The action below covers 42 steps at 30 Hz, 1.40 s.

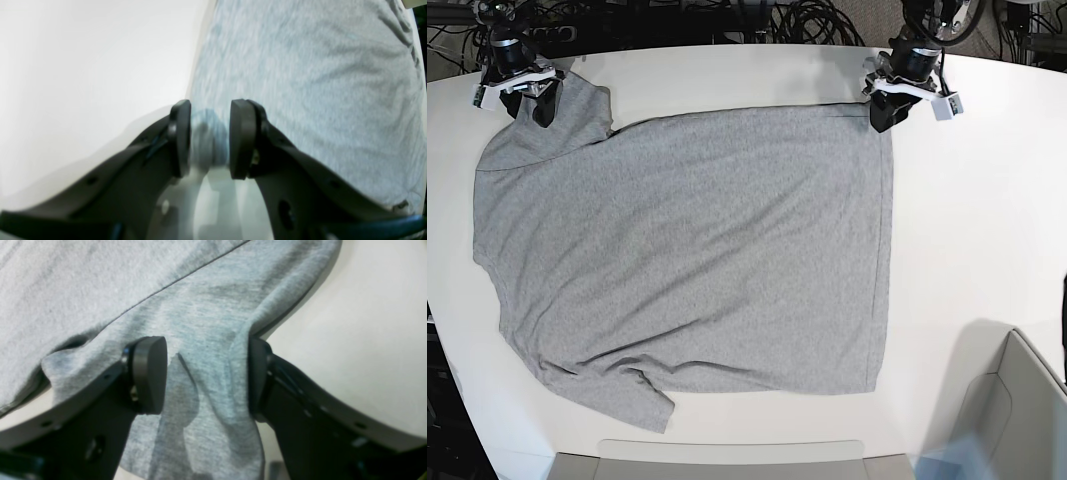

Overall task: Fold the T-shirt properly
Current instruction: 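Grasp the shoulder edge with both grippers and lift slightly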

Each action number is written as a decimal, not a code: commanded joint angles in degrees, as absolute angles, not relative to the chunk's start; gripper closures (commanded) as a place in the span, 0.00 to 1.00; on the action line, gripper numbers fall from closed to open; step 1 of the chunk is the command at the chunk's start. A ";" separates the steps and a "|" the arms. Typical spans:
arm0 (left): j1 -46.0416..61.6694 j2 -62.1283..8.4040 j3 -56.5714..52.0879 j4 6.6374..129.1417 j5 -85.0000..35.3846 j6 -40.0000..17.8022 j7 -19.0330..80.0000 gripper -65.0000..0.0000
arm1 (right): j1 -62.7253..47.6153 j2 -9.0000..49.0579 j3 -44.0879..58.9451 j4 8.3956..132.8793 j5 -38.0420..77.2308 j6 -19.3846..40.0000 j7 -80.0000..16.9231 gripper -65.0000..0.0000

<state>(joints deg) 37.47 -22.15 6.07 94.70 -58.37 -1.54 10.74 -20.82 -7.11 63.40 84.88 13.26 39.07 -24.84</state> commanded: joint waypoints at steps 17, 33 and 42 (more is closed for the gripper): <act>33.98 -21.67 5.76 93.58 -58.15 0.22 26.51 1.00 | -18.86 -8.13 63.25 89.89 -3.74 40.00 -35.91 1.00; 44.44 -21.76 -3.47 101.76 -57.89 0.04 26.15 1.00 | -19.56 -9.00 67.30 104.22 -4.62 40.00 -36.00 1.00; 44.53 -21.76 -3.38 105.63 -58.24 0.40 26.51 1.00 | -18.24 -9.00 69.49 108.18 -1.19 40.00 -36.00 1.00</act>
<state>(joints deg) 43.99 -21.30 -3.05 104.60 -58.15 0.47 27.24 -18.37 -9.74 69.14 107.20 -1.54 39.11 -37.23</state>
